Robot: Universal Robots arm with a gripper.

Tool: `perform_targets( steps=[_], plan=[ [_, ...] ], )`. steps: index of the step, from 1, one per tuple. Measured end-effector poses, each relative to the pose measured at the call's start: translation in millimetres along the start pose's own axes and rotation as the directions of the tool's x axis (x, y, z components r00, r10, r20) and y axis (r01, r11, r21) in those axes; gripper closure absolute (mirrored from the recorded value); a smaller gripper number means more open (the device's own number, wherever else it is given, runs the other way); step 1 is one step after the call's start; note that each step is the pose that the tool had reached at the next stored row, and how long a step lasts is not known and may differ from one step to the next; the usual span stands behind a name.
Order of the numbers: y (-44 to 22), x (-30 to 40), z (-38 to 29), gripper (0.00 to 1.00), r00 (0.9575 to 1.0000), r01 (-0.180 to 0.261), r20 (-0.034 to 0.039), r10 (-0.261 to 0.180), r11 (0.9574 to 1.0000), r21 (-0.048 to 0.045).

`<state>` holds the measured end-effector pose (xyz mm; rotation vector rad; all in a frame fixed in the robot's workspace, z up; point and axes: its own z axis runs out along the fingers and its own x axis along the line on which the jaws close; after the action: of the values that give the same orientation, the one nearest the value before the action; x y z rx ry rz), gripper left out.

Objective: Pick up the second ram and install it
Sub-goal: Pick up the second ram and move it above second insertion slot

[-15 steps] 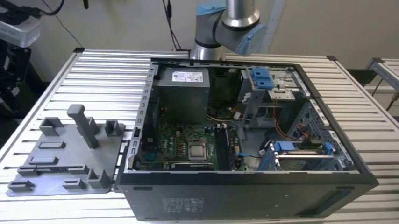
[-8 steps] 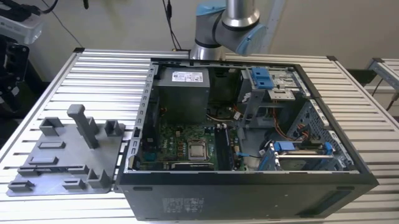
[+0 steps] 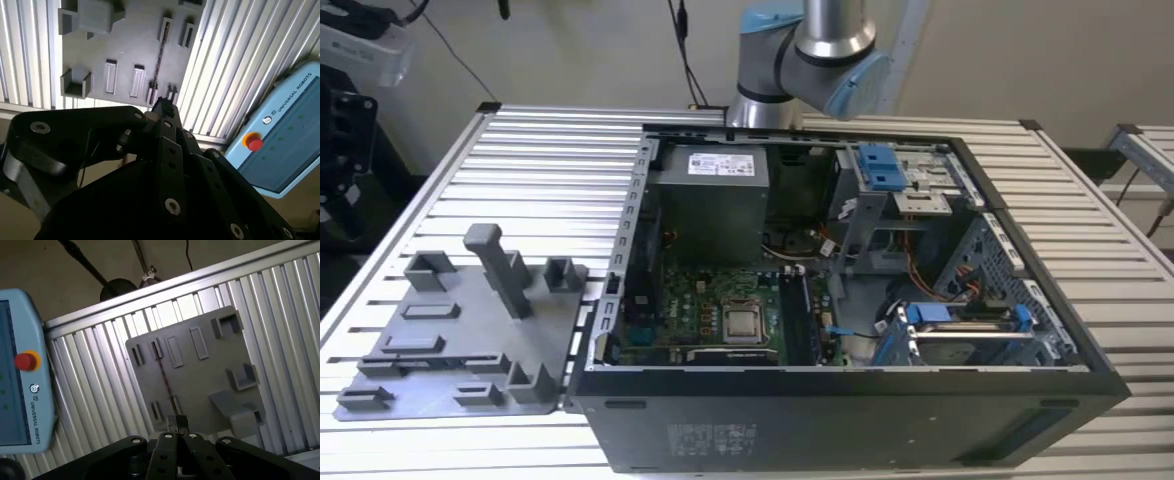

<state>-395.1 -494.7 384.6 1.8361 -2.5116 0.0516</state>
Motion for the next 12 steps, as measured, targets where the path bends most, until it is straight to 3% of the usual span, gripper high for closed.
perform_targets(
  steps=[6, 12],
  plan=[
    [0.2, -0.3, 0.0, 0.89, 0.9972, 0.075, -0.0038, -0.075, 0.9972, 0.0045],
    [0.3, -0.6, 0.0, 0.89, 0.9895, 0.145, -0.0063, -0.145, 0.9895, 0.0082]
  ],
)
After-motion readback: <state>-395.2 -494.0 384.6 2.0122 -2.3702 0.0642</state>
